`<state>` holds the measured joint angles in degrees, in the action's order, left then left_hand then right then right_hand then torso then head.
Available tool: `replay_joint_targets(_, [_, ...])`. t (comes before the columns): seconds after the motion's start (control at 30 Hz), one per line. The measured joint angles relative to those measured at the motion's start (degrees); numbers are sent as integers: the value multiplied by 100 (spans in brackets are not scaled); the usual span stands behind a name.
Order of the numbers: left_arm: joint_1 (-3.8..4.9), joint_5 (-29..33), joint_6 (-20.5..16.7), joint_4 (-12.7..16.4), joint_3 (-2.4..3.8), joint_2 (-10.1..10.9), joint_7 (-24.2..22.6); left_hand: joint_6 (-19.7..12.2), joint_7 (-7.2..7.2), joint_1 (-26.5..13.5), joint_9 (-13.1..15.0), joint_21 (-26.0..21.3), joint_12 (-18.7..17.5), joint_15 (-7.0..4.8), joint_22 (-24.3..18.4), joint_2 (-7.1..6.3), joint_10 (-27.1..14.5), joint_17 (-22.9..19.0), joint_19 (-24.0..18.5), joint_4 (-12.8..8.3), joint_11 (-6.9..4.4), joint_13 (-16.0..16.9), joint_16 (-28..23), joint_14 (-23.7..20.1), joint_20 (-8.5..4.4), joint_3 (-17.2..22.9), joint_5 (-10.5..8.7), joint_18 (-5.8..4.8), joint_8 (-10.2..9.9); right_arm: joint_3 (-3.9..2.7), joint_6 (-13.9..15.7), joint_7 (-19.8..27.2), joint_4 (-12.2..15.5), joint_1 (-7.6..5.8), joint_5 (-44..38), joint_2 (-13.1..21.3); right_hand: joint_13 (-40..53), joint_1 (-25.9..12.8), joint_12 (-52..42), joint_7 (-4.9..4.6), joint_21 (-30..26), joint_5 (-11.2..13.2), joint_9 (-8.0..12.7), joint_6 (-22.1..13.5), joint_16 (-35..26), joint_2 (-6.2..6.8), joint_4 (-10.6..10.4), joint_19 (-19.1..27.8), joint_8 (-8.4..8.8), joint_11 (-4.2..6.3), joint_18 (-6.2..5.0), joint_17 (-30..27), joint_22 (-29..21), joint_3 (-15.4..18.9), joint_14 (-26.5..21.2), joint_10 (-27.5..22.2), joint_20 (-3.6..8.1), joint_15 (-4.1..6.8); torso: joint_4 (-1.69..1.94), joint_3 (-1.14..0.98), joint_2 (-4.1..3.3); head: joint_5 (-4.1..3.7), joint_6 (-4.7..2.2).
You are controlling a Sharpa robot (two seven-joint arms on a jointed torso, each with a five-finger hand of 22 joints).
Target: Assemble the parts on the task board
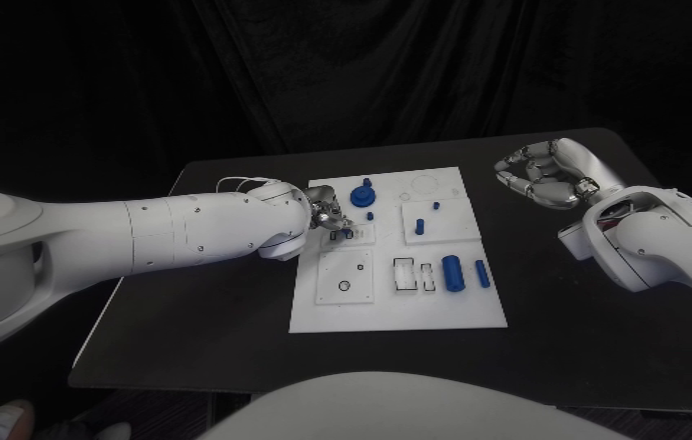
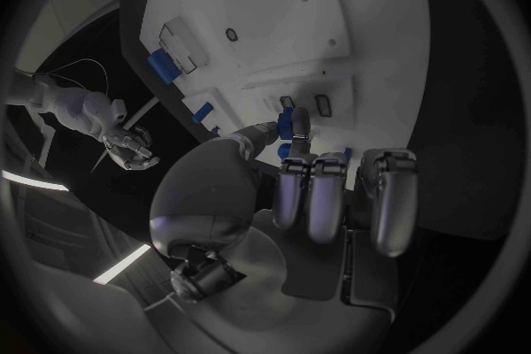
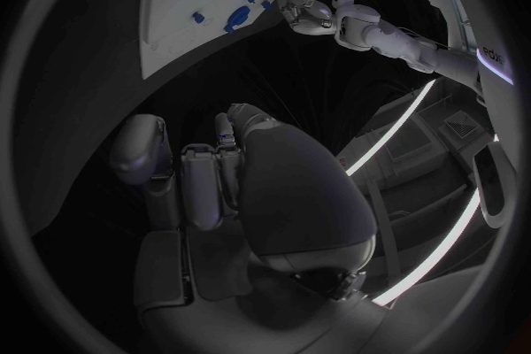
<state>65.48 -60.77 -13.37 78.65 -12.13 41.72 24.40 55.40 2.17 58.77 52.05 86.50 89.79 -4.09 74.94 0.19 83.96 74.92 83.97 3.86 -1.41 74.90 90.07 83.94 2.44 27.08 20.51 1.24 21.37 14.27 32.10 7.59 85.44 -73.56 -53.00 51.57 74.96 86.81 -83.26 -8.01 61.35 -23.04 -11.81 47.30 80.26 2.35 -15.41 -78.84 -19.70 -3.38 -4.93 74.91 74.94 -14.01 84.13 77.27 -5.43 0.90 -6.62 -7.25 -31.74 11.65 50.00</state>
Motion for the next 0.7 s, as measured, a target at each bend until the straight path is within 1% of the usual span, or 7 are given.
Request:
replay_joint_targets(0.17, [-22, 7, 0, -37, 0, -25, -3, 39, 0, -16, 10, -29, 0, 0, 0, 16, 0, 0, 0, 28, 0, 5, 0, 0, 0, -28, -127, 0, -30, 0, -4, -9, 0, 0, 0, 0, 0, 0, 0, 0, 0, 0, 0, 0, 0, 0, 0, 0, 0, 0, 0, 0, 0, 0, 0, 0, 0, 0, 4, -2, 0, -1, 0])
replay_joint_targets(0.3, [-46, 9, 8, -55, 0, -39, -3, 39, 0, -22, 11, -29, 0, 0, -1, 23, 0, 0, 0, 44, 0, 5, 0, 0, 0, -13, -127, 0, -30, 0, -10, -23, -1, 0, 0, 1, 0, 0, 0, 0, 0, 0, 0, 0, 0, 0, 0, 0, -22, 0, 0, 0, -1, 0, 0, 0, 0, 0, 4, -1, -1, 3, 0])
replay_joint_targets(0.37, [-48, 9, 8, -58, 1, -40, -3, 39, 0, -22, 26, -29, 0, 0, -1, 22, 0, 0, 0, 44, 0, 4, 0, 0, 0, -12, -163, 0, -53, 0, -13, -27, -1, 0, 0, 4, 0, 0, 0, 0, 0, 0, 0, 0, 0, 0, 0, 0, -27, 0, -1, 0, -1, 0, 0, 0, 0, 0, 4, -1, -1, 6, 0])
replay_joint_targets(0.6, [-61, 10, 13, -71, 13, -41, -8, 39, 0, -22, 28, -29, 0, 0, -1, 22, 0, 0, 0, 59, 1, 4, 0, 0, 0, -28, -164, 0, -53, 0, -21, -44, -2, 0, 0, 7, 0, 0, 0, 0, -21, 0, 0, 0, 0, 0, 0, 0, -27, 0, -1, 0, -1, 0, 0, 0, 0, 0, 2, 1, -3, 18, 0])
replay_joint_targets(0.63, [-62, 10, 14, -72, 14, -41, -8, 39, 0, -22, 28, -52, 0, 0, -1, 22, 0, -1, -1, 59, 1, 4, 0, 0, -1, -28, -187, 0, -54, 0, -22, -46, -2, 0, 0, 7, 0, 0, 0, 0, -21, 0, 0, 0, 0, 0, 0, 0, -27, 0, 0, 0, -1, 0, 0, 0, 0, 0, 1, 1, -3, 19, 0])
replay_joint_targets(0.7, [-63, 10, 18, -76, 16, -46, -9, 40, 0, -23, 29, -52, 0, 0, -1, 23, 0, -1, -21, 60, 1, 4, 0, 0, -20, -28, -191, 0, -89, 0, -24, -49, -4, 0, 0, 7, 0, 0, 0, 0, -21, 0, 0, 0, 0, 0, 0, 0, -27, 0, -1, 0, -2, 0, 0, 0, 0, 0, 0, 1, -3, 19, 0])
